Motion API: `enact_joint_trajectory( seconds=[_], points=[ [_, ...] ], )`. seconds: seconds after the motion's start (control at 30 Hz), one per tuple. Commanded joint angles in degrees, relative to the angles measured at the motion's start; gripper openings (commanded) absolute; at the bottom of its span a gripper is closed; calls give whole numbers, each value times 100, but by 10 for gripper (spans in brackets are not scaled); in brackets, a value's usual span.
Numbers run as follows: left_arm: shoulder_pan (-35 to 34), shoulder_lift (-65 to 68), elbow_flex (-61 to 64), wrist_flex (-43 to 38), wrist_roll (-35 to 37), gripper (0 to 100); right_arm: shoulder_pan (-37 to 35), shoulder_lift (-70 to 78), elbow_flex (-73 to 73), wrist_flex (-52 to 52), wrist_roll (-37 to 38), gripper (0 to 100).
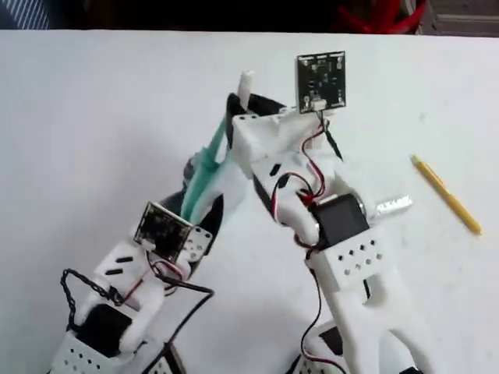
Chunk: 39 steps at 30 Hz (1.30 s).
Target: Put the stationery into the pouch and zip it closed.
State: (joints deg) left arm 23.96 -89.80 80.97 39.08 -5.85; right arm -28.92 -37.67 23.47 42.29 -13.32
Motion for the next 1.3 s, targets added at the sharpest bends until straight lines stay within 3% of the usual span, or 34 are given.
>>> enact_joint_trajectory(
  seconds=[0.0,0.07,0.3,0.53,0.73,0.9,1.13,1.27],
  points=[
    [57,-48,-18,18,-35,116,-356,-4,-404,356,-44,283],
    [57,-48,-18,18,-35,116,-453,-4,-598,470,176,328],
    [57,-48,-18,26,-35,116,-84,-4,-1547,1015,457,291],
    [57,-48,-18,26,-35,114,1798,57,-2136,1657,545,291],
    [57,-48,-18,26,-35,113,3451,382,-1705,1727,2180,279],
    [48,-48,-18,35,-26,117,4426,1270,-1415,1455,3675,167],
    [-119,-48,-211,431,958,229,5138,3424,-1864,1376,5029,223],
    [-251,-48,-404,668,976,229,5270,4919,-2611,1411,5556,223]
  ],
)
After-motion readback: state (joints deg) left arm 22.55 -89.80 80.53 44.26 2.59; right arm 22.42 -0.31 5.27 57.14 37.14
